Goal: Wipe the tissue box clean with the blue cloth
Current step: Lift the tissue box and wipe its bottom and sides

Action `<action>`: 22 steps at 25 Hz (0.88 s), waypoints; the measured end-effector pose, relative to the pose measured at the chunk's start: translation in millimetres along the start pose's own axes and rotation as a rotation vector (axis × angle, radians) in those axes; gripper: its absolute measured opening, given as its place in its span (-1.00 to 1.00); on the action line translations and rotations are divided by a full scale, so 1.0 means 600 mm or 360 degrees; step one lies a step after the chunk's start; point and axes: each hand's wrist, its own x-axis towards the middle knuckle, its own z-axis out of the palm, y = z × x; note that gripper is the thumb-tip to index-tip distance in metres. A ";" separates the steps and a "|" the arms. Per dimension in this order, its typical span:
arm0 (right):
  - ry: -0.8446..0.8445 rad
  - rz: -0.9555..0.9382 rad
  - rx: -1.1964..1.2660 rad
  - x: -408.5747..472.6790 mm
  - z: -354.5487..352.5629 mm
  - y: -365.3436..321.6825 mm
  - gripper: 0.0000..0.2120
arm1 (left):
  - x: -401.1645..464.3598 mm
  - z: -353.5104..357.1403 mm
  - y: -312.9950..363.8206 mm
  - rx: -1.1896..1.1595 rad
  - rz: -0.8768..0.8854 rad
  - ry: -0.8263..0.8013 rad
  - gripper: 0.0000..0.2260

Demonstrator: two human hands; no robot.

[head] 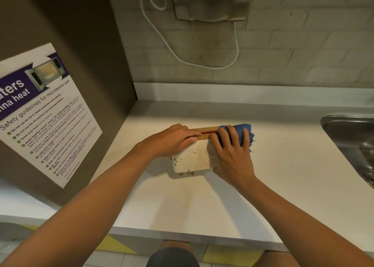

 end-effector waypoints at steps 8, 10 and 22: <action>-0.0036 -0.0121 -0.0031 0.027 -0.017 0.015 -0.22 | -0.073 0.065 0.017 0.0438 -0.0014 0.0617 -0.06; -0.0046 -0.0145 -0.0043 0.034 -0.021 0.016 -0.19 | -0.072 0.086 0.012 0.0438 -0.0082 0.0621 0.01; -0.0183 0.0129 0.0880 0.054 -0.049 0.071 -0.34 | -0.033 0.069 0.000 0.0423 -0.0206 0.0526 -0.01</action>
